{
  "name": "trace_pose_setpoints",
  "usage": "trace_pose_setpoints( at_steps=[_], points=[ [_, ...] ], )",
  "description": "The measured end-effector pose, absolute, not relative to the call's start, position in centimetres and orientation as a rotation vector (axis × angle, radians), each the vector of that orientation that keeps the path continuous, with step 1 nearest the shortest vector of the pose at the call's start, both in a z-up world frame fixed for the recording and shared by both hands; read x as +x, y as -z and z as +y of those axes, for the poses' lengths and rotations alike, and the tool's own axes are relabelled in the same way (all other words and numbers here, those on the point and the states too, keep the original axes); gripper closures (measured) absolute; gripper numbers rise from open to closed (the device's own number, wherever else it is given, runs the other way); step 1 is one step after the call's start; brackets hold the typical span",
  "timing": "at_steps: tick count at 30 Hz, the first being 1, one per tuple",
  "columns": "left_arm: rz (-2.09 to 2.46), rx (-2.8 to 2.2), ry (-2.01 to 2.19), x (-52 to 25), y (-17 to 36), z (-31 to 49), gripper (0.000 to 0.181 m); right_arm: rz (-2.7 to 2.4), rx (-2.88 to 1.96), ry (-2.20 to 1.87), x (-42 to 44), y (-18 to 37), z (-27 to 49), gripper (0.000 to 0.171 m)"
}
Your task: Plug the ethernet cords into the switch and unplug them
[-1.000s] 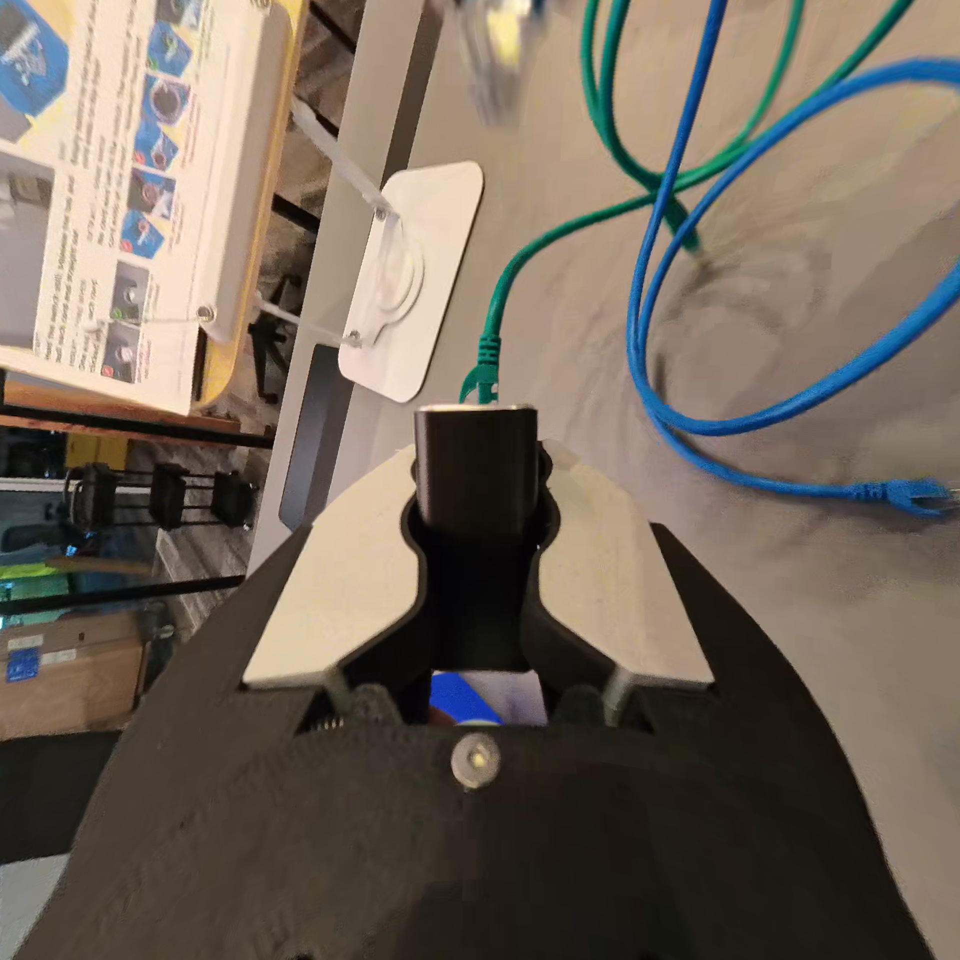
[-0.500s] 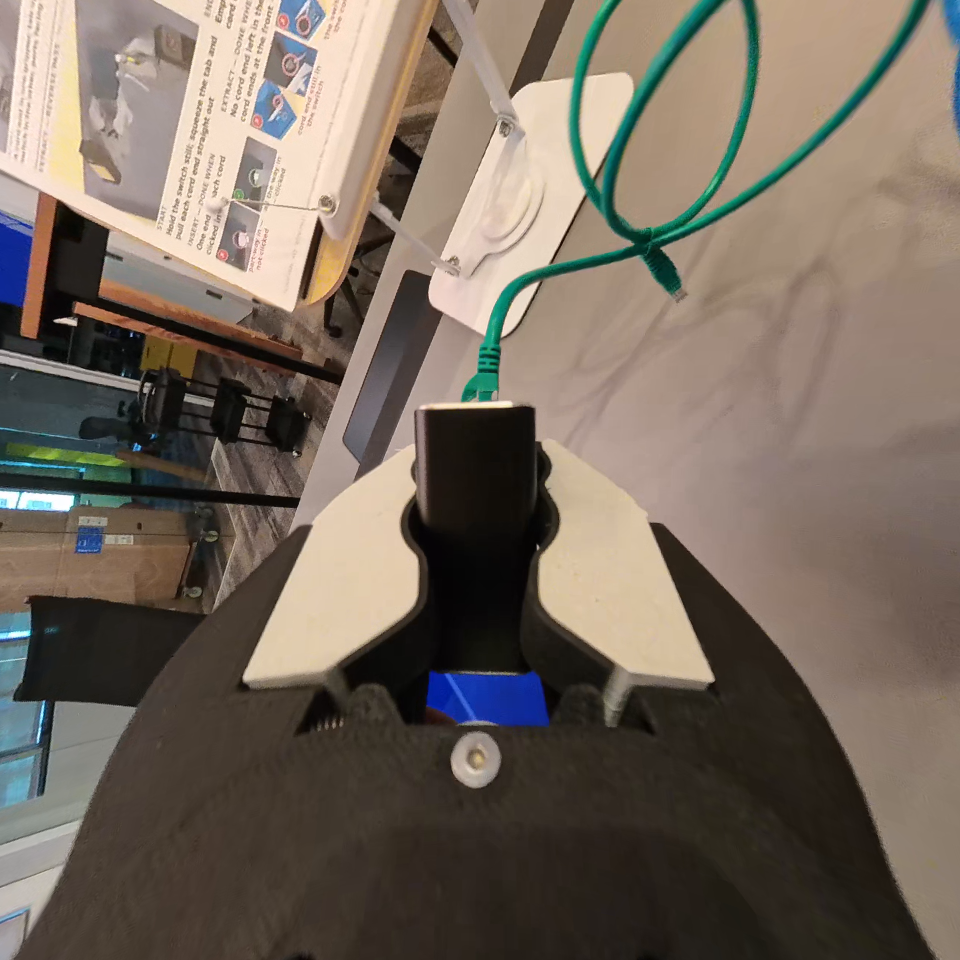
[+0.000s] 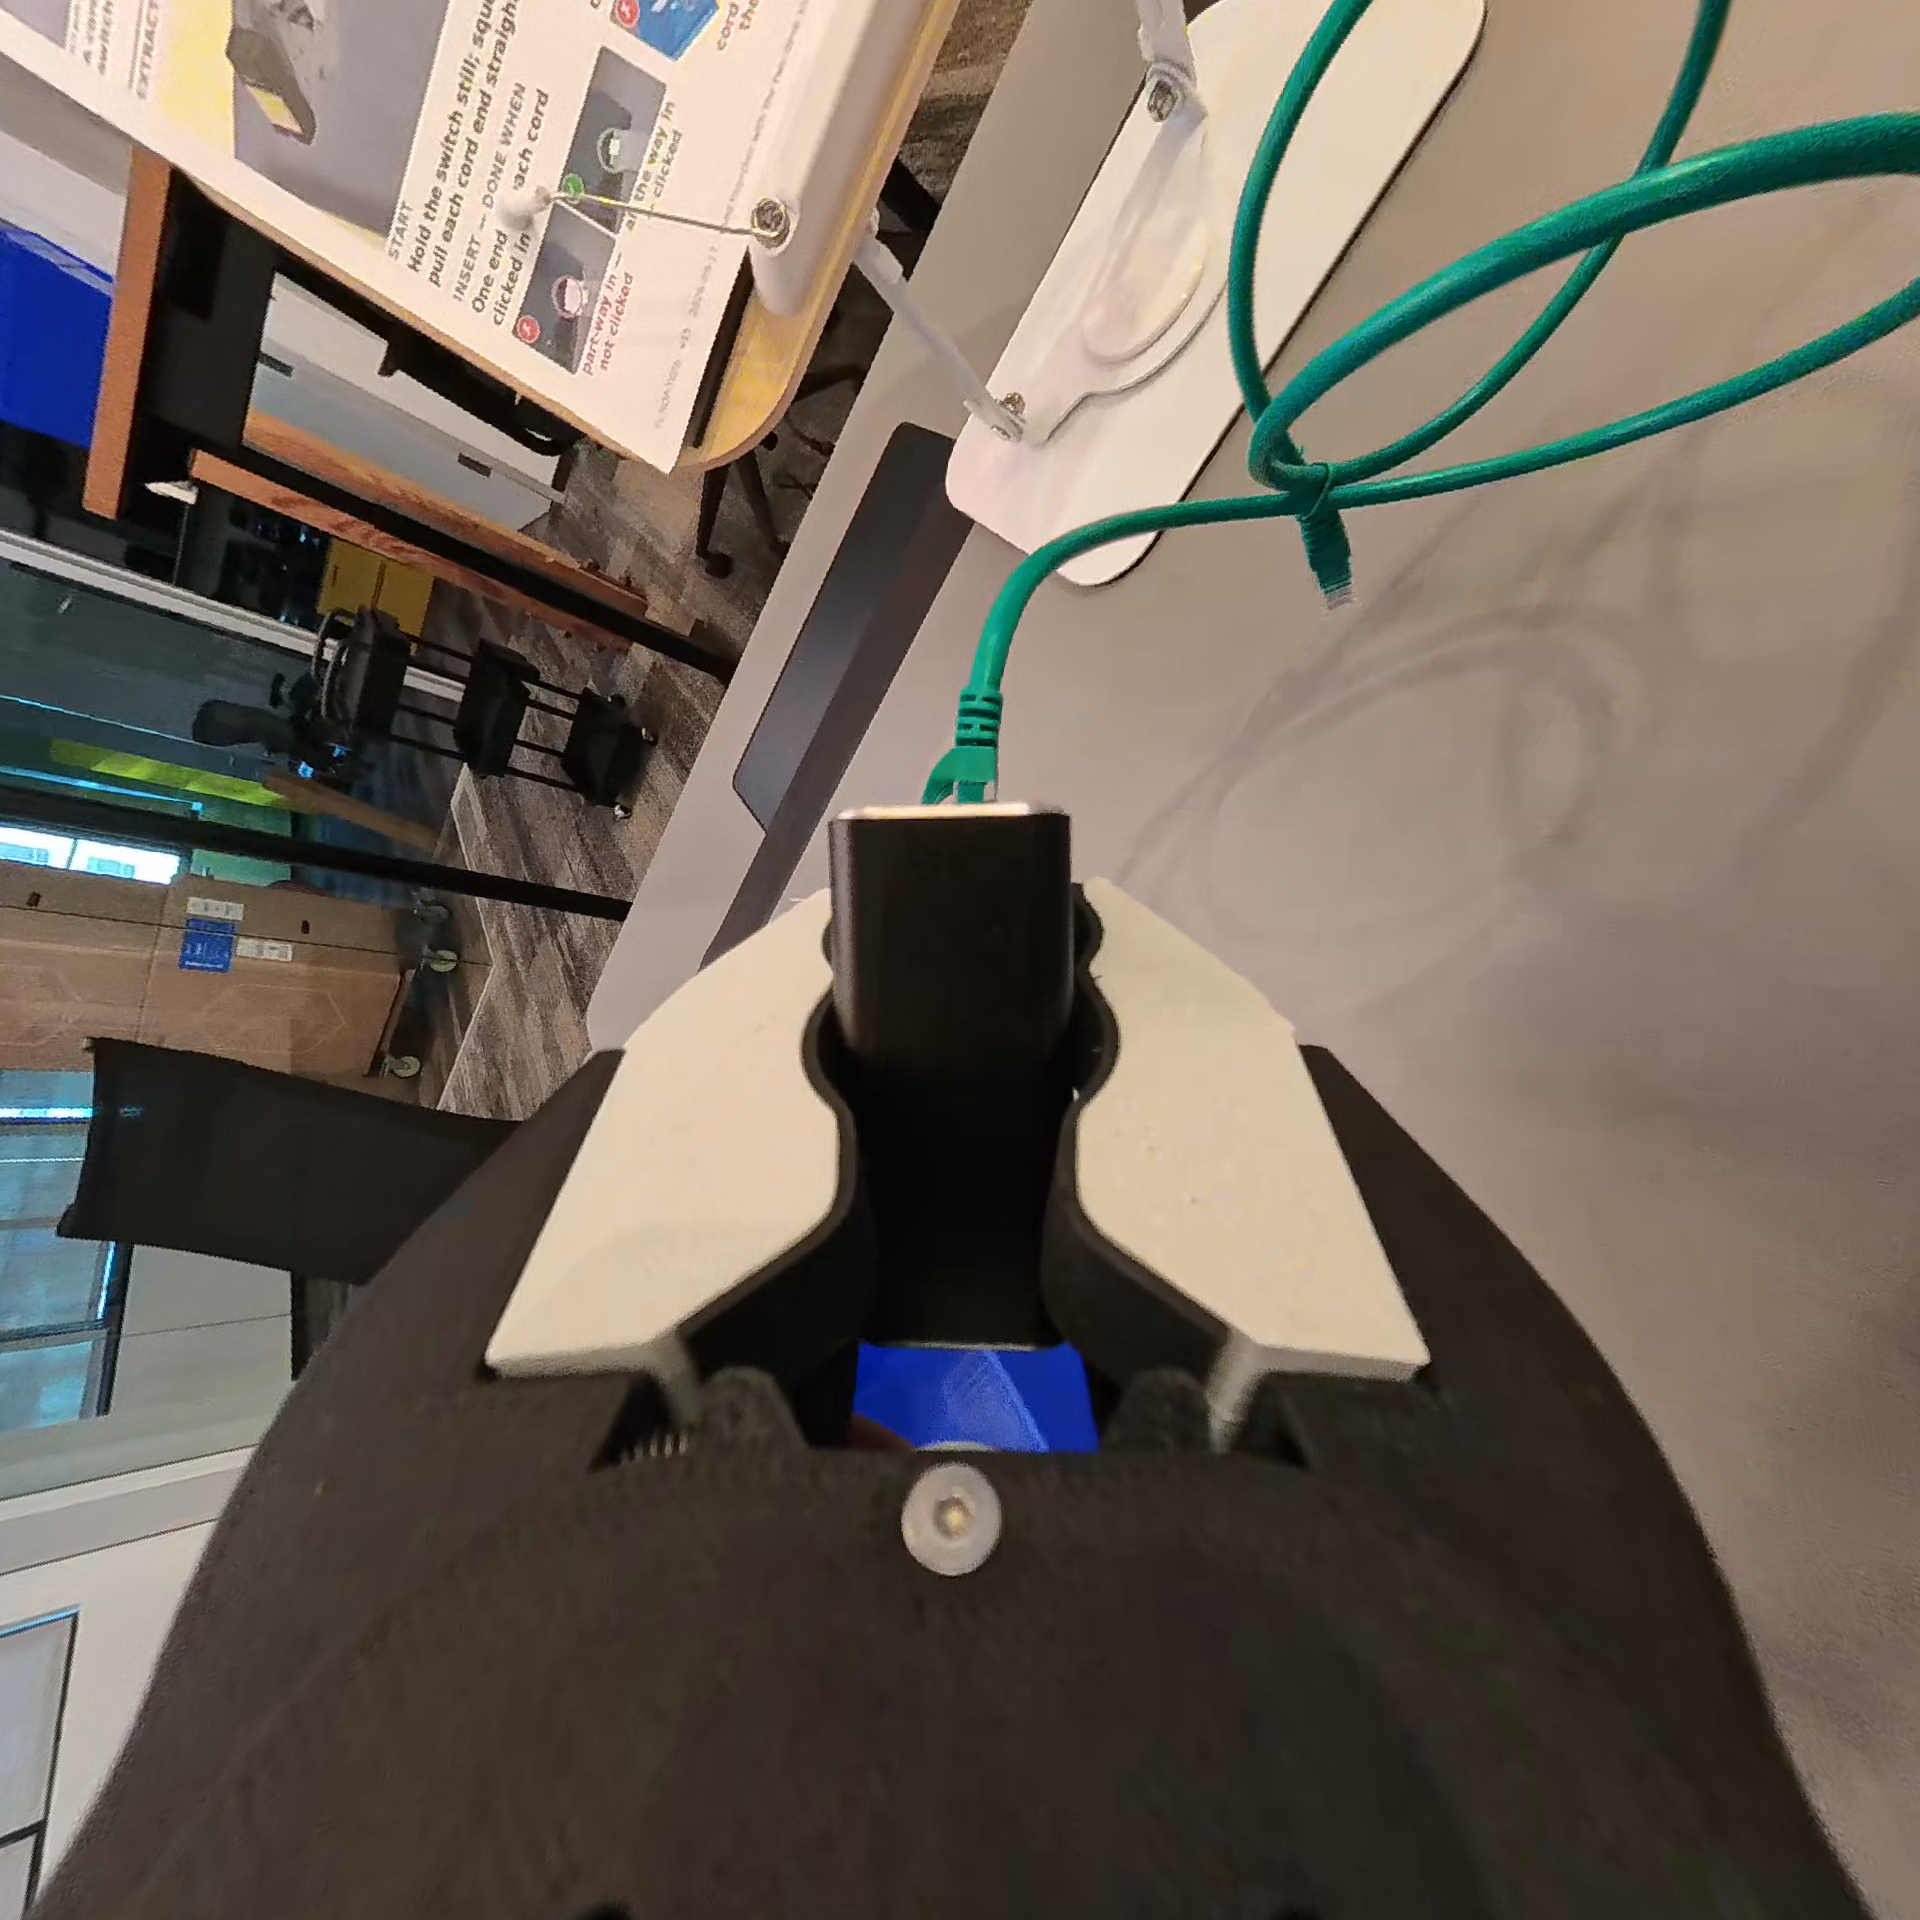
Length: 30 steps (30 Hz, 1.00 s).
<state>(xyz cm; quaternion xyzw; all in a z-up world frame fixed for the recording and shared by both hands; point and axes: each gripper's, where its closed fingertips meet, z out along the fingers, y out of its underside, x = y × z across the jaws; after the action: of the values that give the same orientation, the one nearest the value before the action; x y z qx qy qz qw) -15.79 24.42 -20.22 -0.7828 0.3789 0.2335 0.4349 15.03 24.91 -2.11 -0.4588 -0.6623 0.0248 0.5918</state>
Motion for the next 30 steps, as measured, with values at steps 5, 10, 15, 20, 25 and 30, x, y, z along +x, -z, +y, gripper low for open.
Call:
trace_pose_setpoints(
  at_steps=[5, 10, 15, 20, 25, 30],
  points=[
    [0.946, -1.955, -0.582, -15.9, 20.3, 24.4, 0.145, -1.458, -1.118, 0.129, 20.4, -1.7, 24.8, 0.162],
    [0.965, -1.958, -0.586, -15.5, 20.7, 24.4, 0.145, -1.337, -1.194, 0.321, 26.5, -4.4, 24.5, 0.162],
    [0.987, -1.96, -0.59, -14.9, 21.0, 24.2, 0.145, -1.232, -1.282, 0.424, 31.6, -4.5, 24.4, 0.162],
    [1.002, -1.962, -0.593, -14.4, 21.1, 24.1, 0.145, -1.161, -1.366, 0.501, 35.5, -3.4, 24.6, 0.162],
    [1.011, -1.965, -0.595, -14.2, 21.3, 24.1, 0.145, -1.126, -1.498, 0.59, 39.1, 0.3, 25.8, 0.162],
    [1.016, -1.966, -0.594, -14.2, 21.5, 24.0, 0.145, -1.101, -1.581, 0.47, 40.4, 3.5, 25.1, 0.162]
  ],
)
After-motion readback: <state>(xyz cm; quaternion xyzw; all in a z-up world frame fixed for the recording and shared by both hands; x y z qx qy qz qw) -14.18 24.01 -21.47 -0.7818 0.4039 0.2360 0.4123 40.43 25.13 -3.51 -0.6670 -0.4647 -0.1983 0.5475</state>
